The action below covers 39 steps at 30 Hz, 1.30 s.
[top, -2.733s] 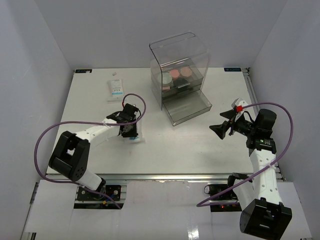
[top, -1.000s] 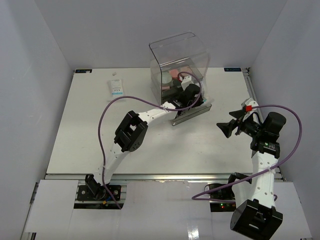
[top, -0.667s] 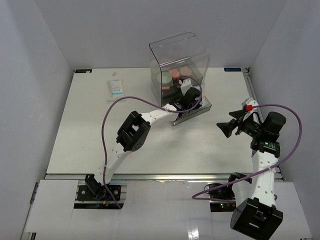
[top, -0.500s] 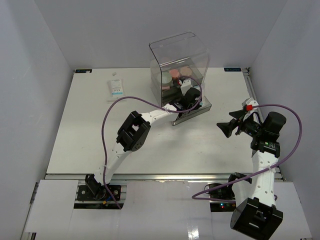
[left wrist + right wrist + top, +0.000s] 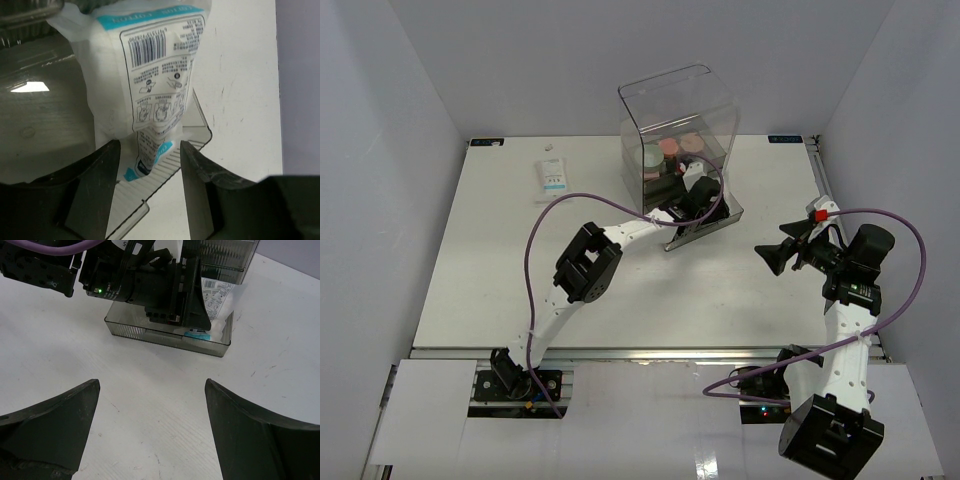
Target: Organize the makeup
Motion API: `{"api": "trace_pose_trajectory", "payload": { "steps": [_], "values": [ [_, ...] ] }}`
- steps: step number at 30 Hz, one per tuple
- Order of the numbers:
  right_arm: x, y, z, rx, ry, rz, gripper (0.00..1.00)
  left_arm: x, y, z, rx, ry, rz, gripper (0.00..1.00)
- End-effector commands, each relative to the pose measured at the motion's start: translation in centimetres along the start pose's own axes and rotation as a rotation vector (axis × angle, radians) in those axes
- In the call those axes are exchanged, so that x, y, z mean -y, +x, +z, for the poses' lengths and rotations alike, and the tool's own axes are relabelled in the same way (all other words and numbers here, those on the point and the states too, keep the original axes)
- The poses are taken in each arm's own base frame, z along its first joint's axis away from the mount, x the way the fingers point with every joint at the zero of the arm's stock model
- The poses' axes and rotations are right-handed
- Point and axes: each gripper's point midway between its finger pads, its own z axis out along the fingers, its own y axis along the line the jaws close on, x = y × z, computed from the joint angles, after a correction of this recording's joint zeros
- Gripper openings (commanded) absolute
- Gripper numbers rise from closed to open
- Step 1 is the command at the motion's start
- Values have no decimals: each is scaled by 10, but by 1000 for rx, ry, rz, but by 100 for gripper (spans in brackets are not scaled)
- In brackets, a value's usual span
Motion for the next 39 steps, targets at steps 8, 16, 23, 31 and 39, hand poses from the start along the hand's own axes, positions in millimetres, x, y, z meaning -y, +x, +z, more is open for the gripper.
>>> {"api": "trace_pose_trajectory", "payload": {
  "steps": [8,16,23,31,39],
  "values": [
    [-5,-5,-1,21,-31,-7,92,92,-86,-114,135,313,88,67],
    [-8,-7,-2,31,-46,-20,92,49,-69,-215,125,427,276,71],
    [-12,-7,-2,39,-67,-27,92,-105,-133,-283,202,255,135,75],
    [-17,-6,-2,46,-96,-23,92,-258,-215,-270,189,12,-60,77],
    [-17,-5,-2,46,-101,-19,92,-327,-285,-205,171,-191,15,77]
  ]
}}
